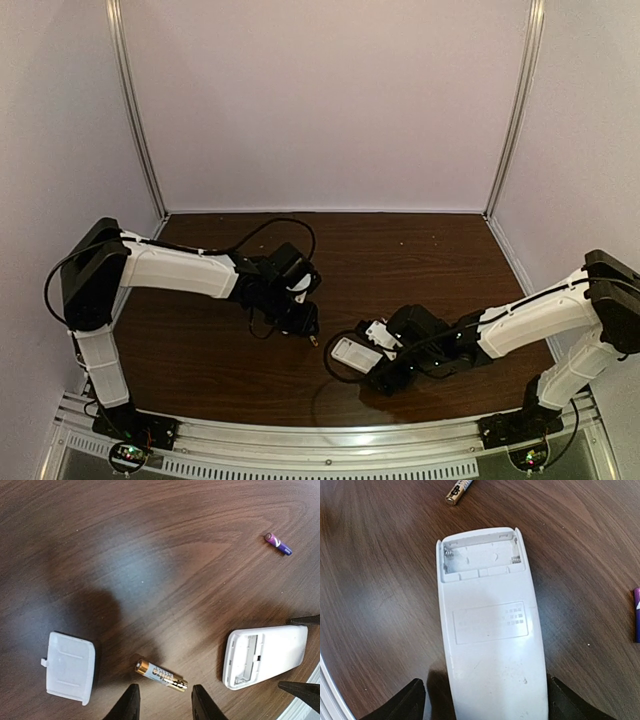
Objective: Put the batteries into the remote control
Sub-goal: Pick up the battery from the center of the board.
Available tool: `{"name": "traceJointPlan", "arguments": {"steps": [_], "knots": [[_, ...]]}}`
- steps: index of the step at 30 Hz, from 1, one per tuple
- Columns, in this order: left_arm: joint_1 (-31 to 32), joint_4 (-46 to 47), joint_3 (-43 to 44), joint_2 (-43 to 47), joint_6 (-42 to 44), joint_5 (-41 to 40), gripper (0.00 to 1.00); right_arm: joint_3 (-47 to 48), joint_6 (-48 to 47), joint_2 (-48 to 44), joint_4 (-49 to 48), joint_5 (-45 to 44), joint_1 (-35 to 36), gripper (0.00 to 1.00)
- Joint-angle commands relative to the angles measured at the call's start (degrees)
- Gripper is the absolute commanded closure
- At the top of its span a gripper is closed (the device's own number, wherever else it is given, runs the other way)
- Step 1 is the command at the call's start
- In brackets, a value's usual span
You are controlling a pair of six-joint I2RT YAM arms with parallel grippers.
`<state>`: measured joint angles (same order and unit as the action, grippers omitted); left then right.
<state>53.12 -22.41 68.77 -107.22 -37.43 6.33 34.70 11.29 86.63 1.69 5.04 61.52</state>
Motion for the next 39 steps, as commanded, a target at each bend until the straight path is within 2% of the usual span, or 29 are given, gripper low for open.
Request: {"name": "traceJointPlan", "arguments": {"steps": [1, 13, 18, 21, 29, 30, 35, 39], "knots": [[0.7, -0.7, 2.5, -1.8, 0.1, -1.1, 0.63, 1.2, -0.5, 1.3, 0.6, -0.3, 0.8, 0.19], [1.8, -5.9, 7.7, -8.3, 0.3, -3.2, 0.64, 1.1, 1.4, 1.7, 0.2, -1.6, 2.1, 0.25], [1.9, -8.1, 9.5, -10.0, 0.5, -4.8, 0.69, 0.7, 1.6, 1.6, -0.1, -1.5, 2.2, 0.27], [2.1, -8.8, 9.9, -10.3, 1.3, -5.1, 0.74, 0.6, 1.4, 1.6, -0.6, -1.4, 2.3, 0.3], [2.1, -12.9, 10.8, -10.3, 4.8, -8.0, 1.0, 1.1, 0.3, 2.2, -1.0, -0.3, 2.4, 0.34], [2.1, -12.9, 10.8, -9.9, 5.1, -8.5, 1.0, 1.3, 0.2, 2.3, -1.1, -0.1, 2.5, 0.35], [2.2, -6.1, 8.5, -5.9, 7.5, -7.8, 1.0, 1.8, -0.6, 2.7, -0.9, 0.3, 2.9, 0.42], [2.8, 7.5, 2.5, -0.8, 10.1, -3.1, 1.0, 2.6, -1.0, 2.6, 0.0, 0.8, 3.3, 0.48]]}}
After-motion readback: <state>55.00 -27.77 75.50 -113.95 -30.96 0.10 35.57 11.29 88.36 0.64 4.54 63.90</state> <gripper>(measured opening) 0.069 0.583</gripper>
